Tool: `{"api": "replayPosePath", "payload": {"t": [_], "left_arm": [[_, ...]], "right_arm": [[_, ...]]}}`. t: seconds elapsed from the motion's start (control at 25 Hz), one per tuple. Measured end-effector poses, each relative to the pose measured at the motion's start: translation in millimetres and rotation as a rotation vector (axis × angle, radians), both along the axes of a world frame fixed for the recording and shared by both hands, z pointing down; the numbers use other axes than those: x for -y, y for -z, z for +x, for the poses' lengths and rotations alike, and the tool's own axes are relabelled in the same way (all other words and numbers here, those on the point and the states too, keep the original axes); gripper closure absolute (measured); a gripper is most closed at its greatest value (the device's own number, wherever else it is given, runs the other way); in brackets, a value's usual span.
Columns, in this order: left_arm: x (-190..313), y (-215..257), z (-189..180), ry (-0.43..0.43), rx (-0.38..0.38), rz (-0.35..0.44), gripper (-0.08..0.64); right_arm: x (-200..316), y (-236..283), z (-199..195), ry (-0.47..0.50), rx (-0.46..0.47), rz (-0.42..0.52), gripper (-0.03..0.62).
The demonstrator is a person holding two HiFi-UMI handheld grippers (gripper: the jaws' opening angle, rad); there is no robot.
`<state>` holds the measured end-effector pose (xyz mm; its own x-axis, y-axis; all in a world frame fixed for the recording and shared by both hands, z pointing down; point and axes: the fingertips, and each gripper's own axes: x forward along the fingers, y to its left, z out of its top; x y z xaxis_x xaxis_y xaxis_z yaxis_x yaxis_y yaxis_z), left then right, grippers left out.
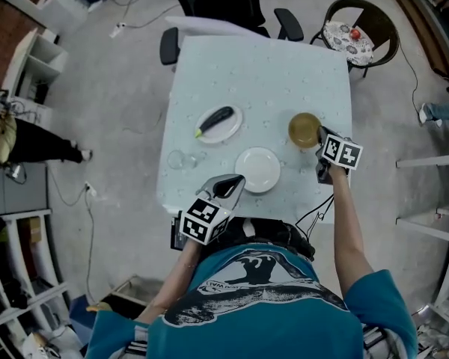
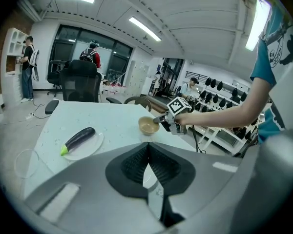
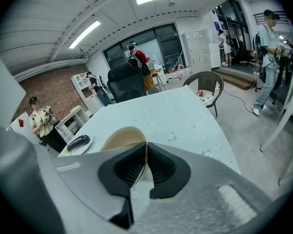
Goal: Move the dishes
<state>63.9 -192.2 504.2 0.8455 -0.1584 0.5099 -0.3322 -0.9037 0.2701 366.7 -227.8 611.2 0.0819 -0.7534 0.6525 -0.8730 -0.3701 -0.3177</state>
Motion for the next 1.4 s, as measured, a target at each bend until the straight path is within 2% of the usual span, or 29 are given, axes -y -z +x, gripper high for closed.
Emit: {"api": "replayPosePath", "payload": {"t": [0.28, 0.48, 0.52, 0.6, 0.68, 1.12, 1.4], "left_arm": [[-3, -7, 1, 0.01, 0.04, 0.018, 0.546], [-1, -9, -1, 0.037, 0.045, 0.022, 0.546], [-1, -10, -1, 0.041, 0.045, 0.023, 0.546], [0, -10, -1, 0.049, 0.042, 0.026, 0.546], [0, -9, -1, 0.053, 0.038, 0.031, 0.546], [-16, -6, 12, 0.028, 0.037, 0.02, 0.546], [-28, -7, 24, 0.03, 0.024, 0.029, 0.546]], "right_arm": [[13, -20, 35, -0.1, 0.046, -0.022, 0.577], [12, -24, 38, -0.153, 0.114, 0.022, 0.572], [11, -24, 38, -0.154, 0.121, 0.031, 0.552], [10, -20, 36, -0.146, 0.125, 0.048, 0.496], [10, -16, 33, -0.136, 0.123, 0.062, 0.469], [-17, 20, 6, -0.046, 0.127, 0.171, 0.459], [-43, 30, -30, 0.059, 0.106, 0.19, 0.459]]}}
